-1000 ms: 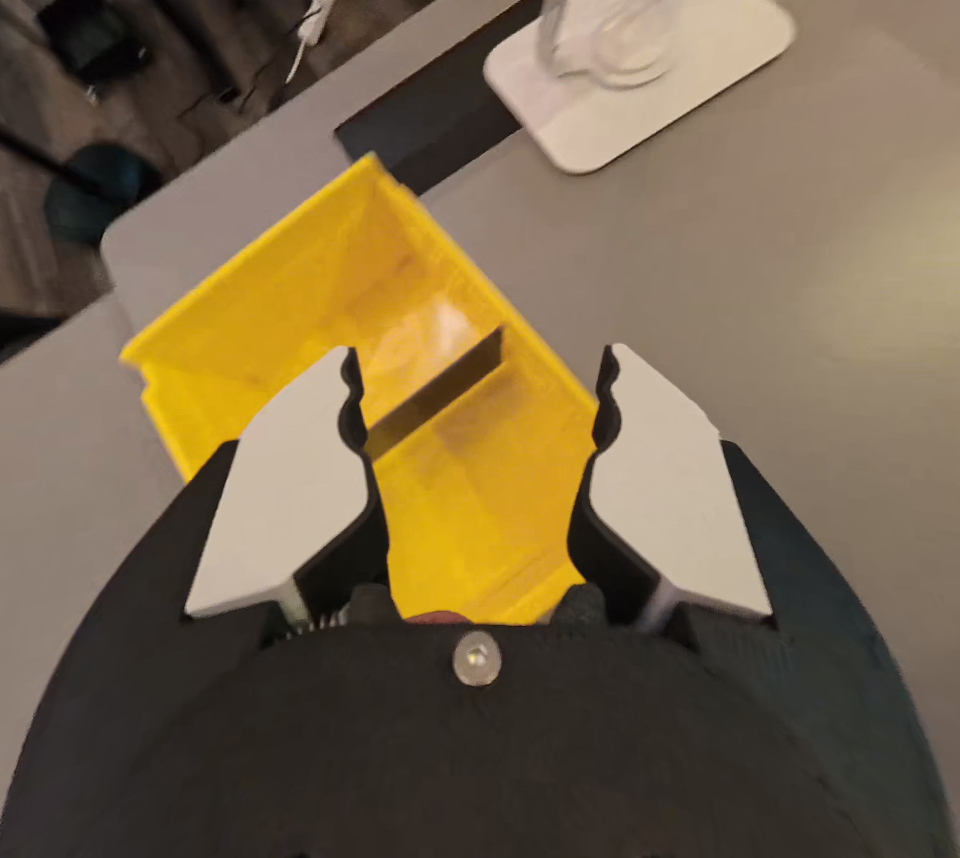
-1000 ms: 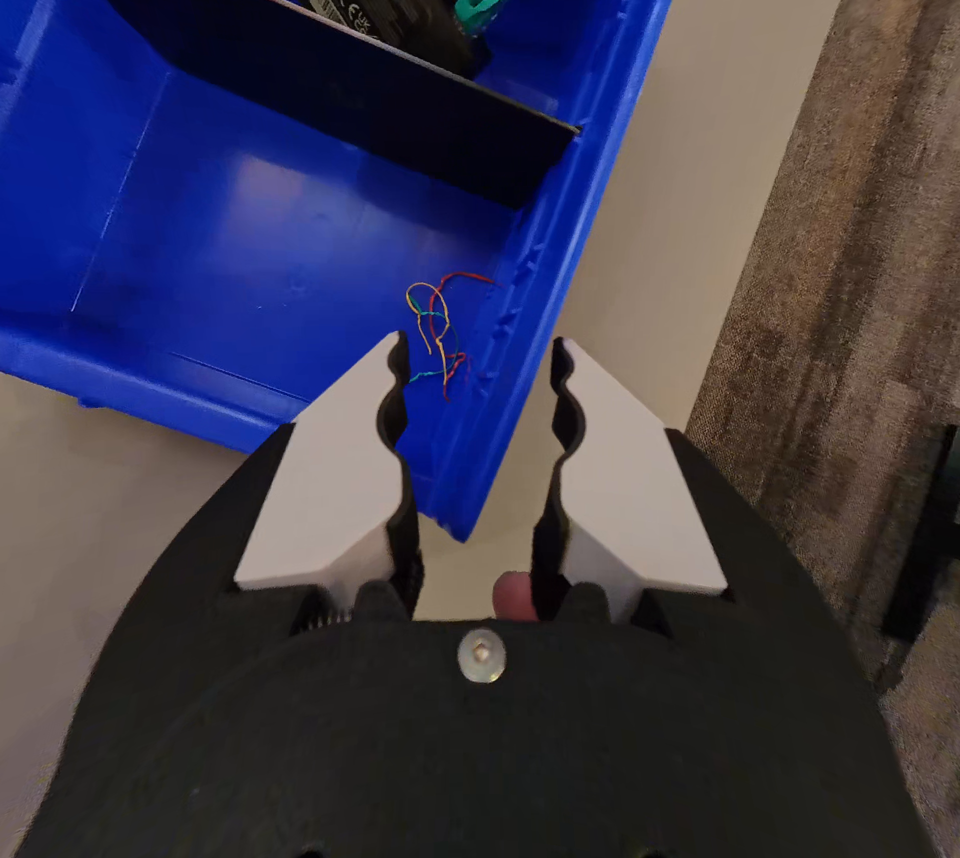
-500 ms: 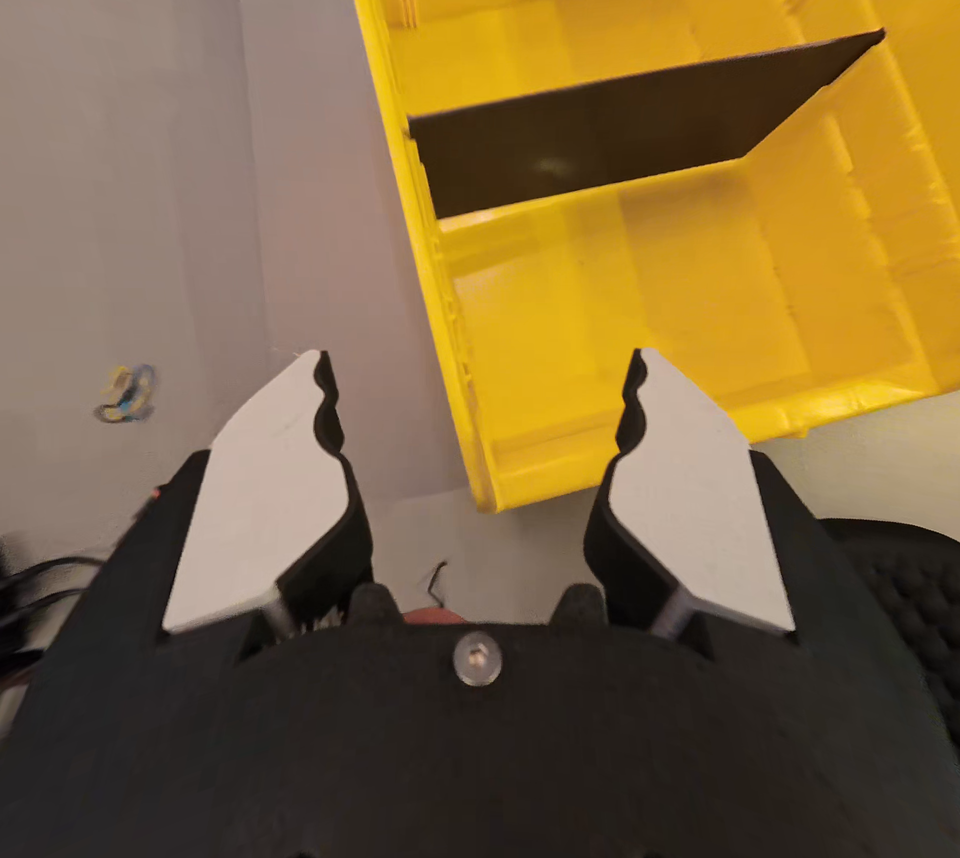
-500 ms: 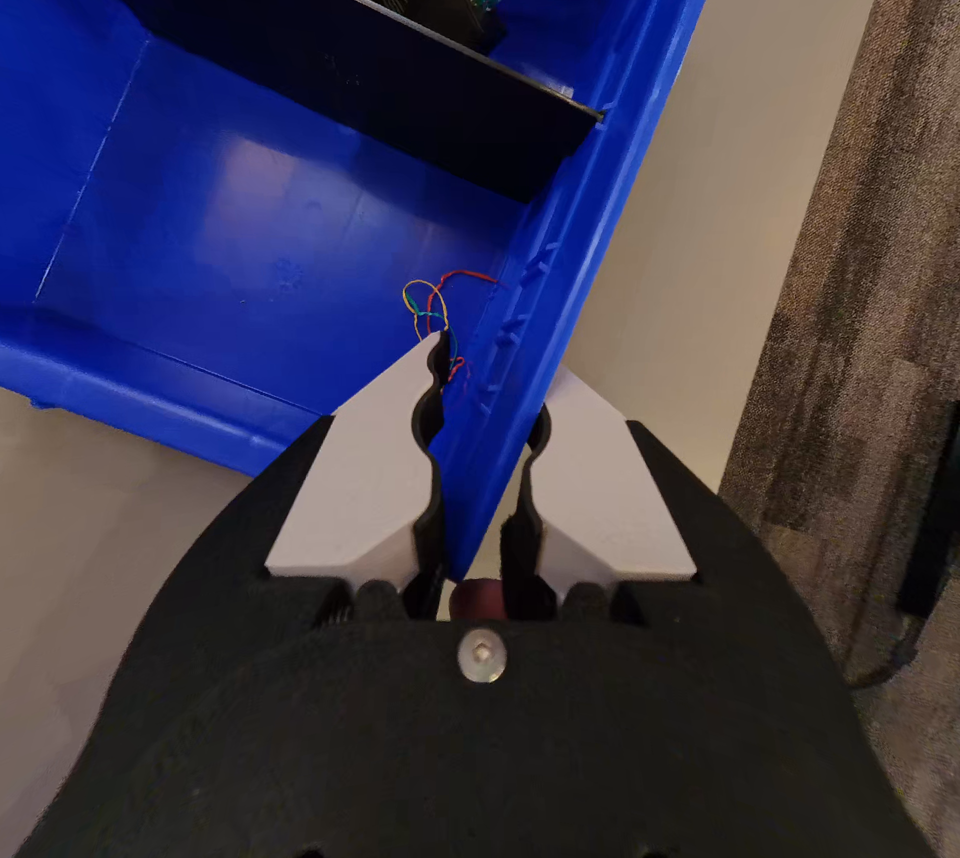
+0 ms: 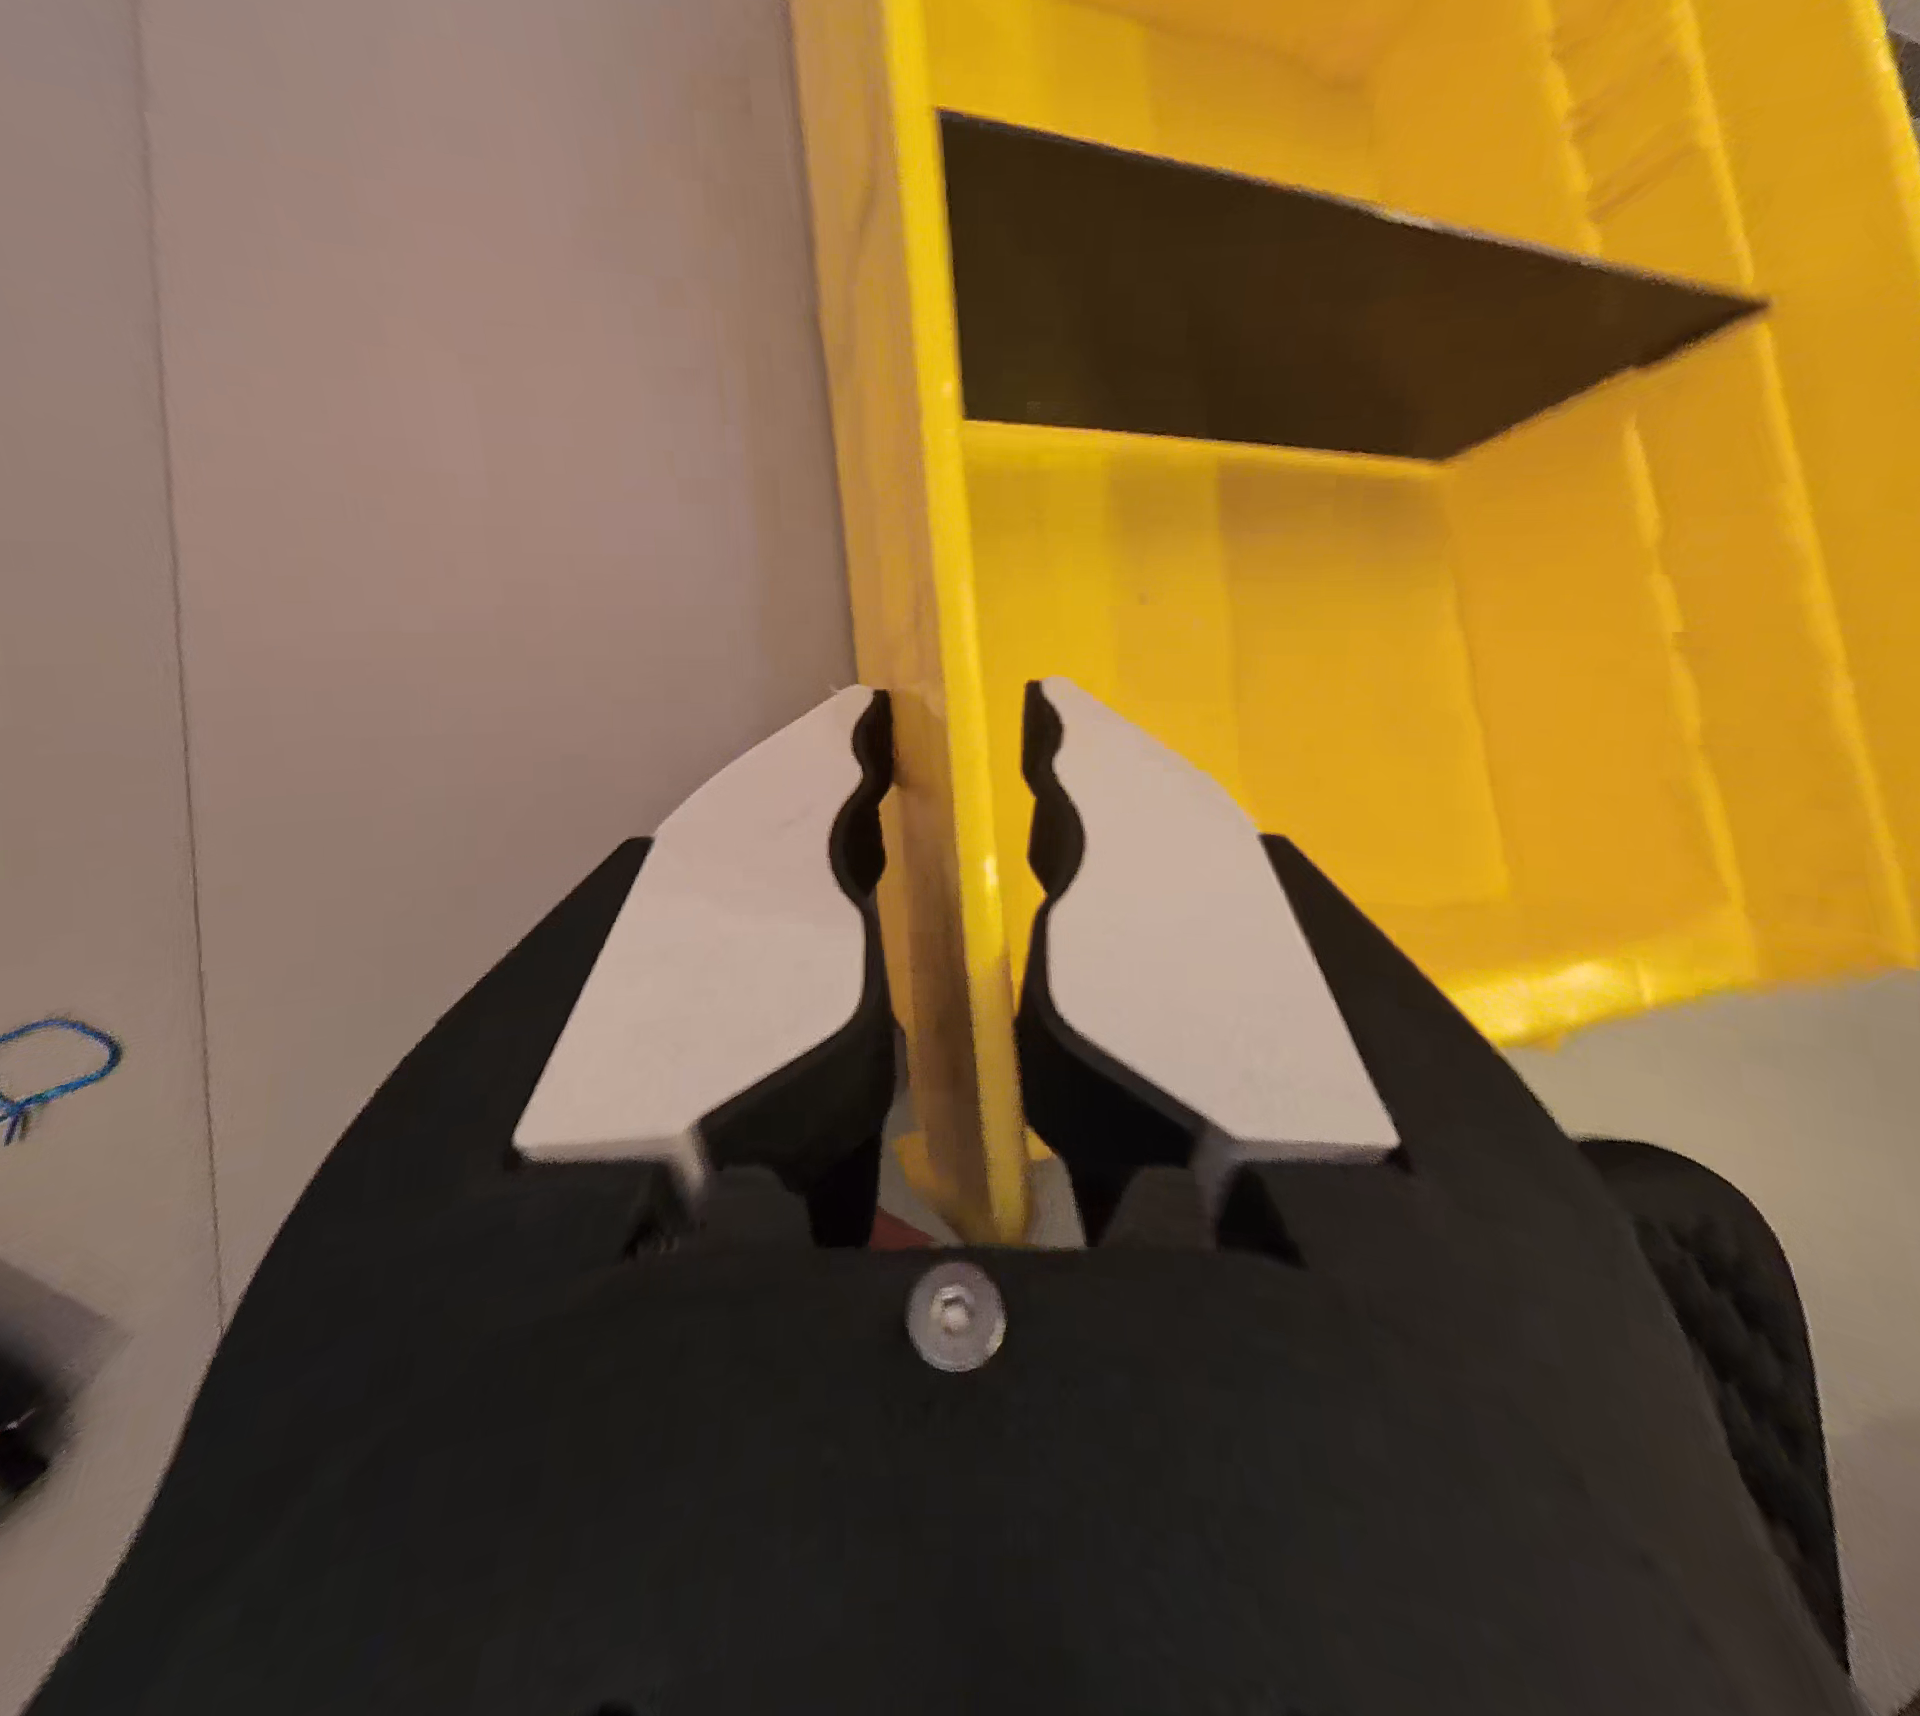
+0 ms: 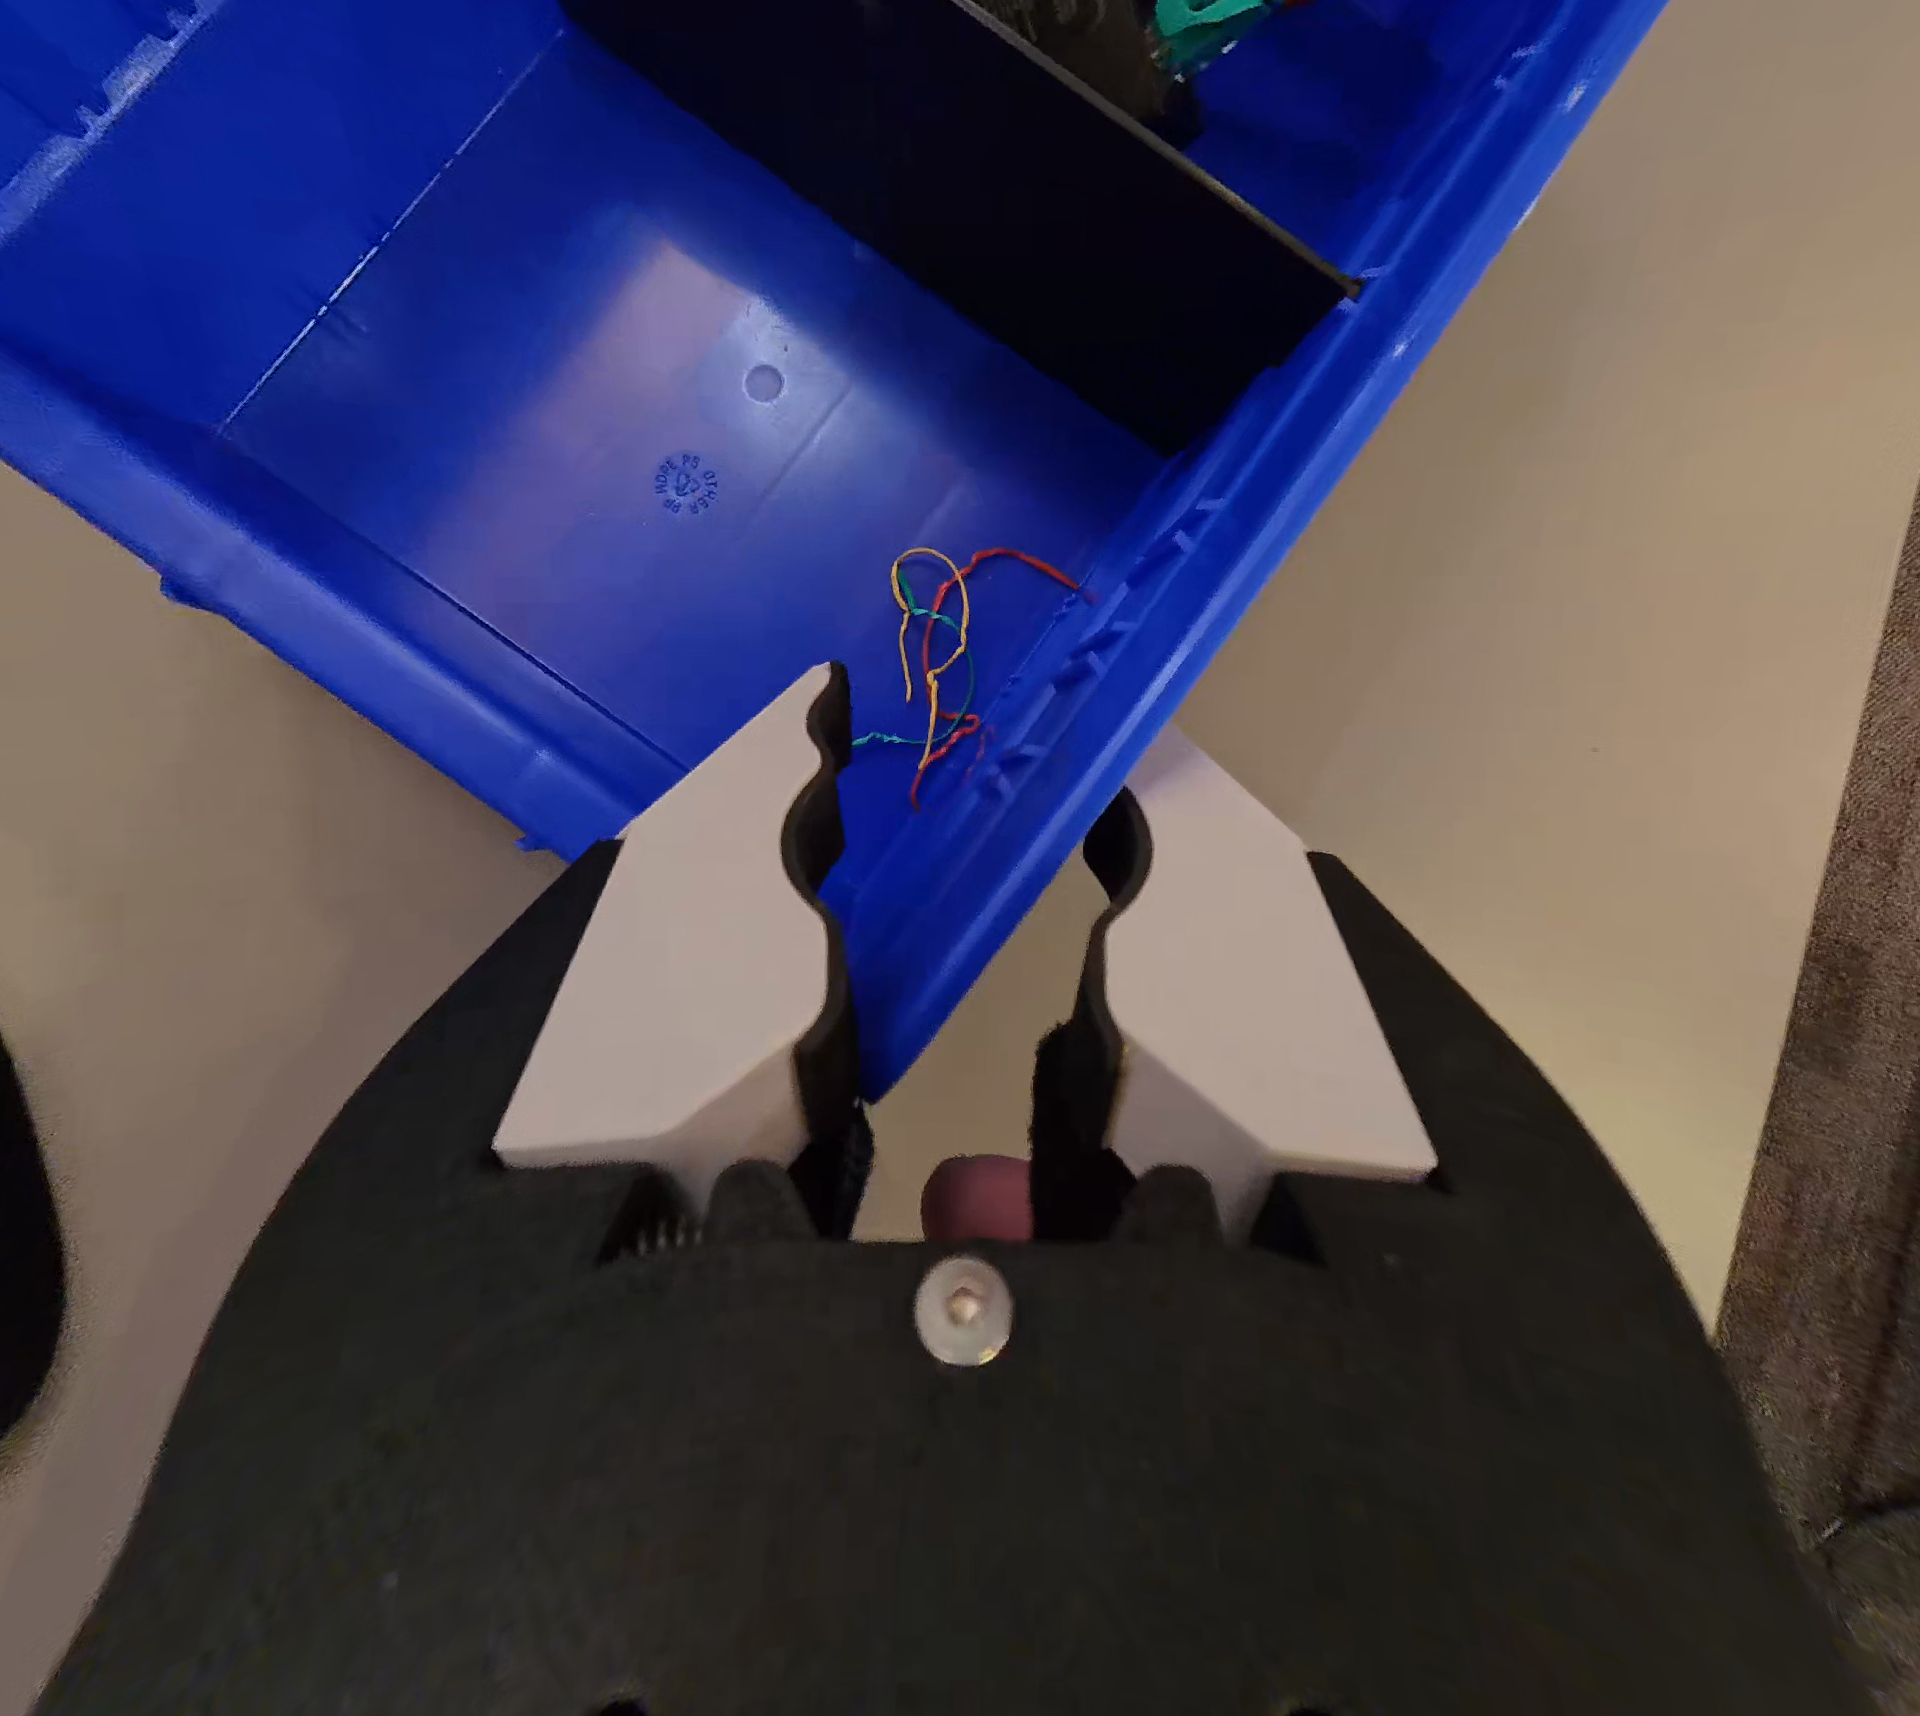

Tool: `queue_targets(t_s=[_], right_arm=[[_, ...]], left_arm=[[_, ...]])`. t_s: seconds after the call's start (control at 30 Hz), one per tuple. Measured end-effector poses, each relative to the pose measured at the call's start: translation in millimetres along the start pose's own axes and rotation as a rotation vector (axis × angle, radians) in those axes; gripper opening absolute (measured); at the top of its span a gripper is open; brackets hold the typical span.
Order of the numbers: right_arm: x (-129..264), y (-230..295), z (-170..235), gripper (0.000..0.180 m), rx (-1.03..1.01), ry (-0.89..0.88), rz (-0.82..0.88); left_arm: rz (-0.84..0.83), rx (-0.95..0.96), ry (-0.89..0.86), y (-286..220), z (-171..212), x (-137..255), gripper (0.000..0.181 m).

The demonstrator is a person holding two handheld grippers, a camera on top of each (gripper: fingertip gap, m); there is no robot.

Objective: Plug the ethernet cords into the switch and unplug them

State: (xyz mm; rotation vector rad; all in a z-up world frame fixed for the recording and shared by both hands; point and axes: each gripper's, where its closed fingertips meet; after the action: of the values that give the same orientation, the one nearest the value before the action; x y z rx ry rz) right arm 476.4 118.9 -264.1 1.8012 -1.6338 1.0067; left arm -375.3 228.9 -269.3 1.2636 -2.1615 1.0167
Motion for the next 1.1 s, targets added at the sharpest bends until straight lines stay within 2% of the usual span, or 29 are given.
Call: queue_targets(t_s=[0.03,0.1,0.17,0.57,1.1], right_arm=[[-0.1,3.5,-0.4,0.043,0.004,-0.004,0.004],[0.0,9.0,-1.0,0.043,0.006,-0.011,0.010],[0.4,14.2,-1.5,0.042,0.005,-0.021,0.005],[7.5,52.0,0.9,0.042,0.040,-0.034,-0.044],[25.2,167.8,2.9,0.046,0.219,-0.054,-0.189]], left_arm=[[-0.017,-0.004,-0.012,2.4,-2.5,-0.9,0.016],[-0.054,-0.059,-0.009,5.4,-4.5,-3.2,0.006],[-0.002,-0.066,0.001,-4.8,-4.0,-8.6,0.006],[-0.041,-0.052,-0.104,5.5,-15.9,-3.8,0.006],[0.019,-0.088,-0.244,-16.7,-28.6,34.8,0.006]])
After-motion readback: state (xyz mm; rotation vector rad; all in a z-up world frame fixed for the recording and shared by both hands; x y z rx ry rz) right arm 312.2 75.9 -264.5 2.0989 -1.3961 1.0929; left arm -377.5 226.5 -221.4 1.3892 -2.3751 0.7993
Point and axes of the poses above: each gripper's, where its closed fingertips meet, x back along the fingers, z out of its underside, y = z × x across the jaws, and after that the axes turned 4 degrees about z, right-handed
